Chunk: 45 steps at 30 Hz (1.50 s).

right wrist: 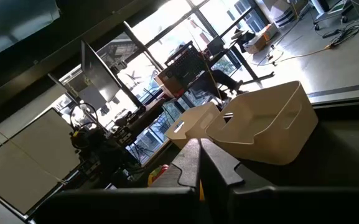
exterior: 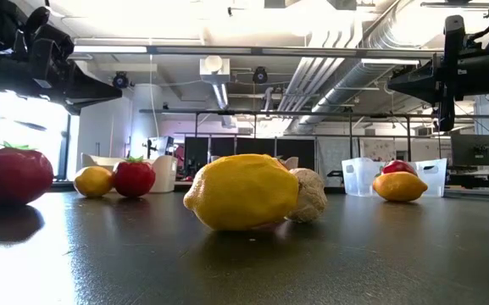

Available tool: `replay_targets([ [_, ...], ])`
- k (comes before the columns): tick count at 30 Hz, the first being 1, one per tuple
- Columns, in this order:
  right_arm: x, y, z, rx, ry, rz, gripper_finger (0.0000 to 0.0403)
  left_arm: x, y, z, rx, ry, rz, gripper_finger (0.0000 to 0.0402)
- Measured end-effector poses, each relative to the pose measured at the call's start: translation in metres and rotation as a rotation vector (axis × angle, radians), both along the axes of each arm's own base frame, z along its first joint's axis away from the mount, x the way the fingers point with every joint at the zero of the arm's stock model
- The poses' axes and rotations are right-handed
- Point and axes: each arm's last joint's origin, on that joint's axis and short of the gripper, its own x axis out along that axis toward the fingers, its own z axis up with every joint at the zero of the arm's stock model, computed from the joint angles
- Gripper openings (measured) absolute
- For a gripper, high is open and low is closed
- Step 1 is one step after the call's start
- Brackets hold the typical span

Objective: Sort produce into baskets

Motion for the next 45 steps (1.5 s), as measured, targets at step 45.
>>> replay_targets([
  [45, 0.0001, -0.0001, -0.0021, -0.097, 0.083, -0.012, 0.0, 0.0, 0.0, 0.0, 0.0, 0.0, 0.0, 0.0],
])
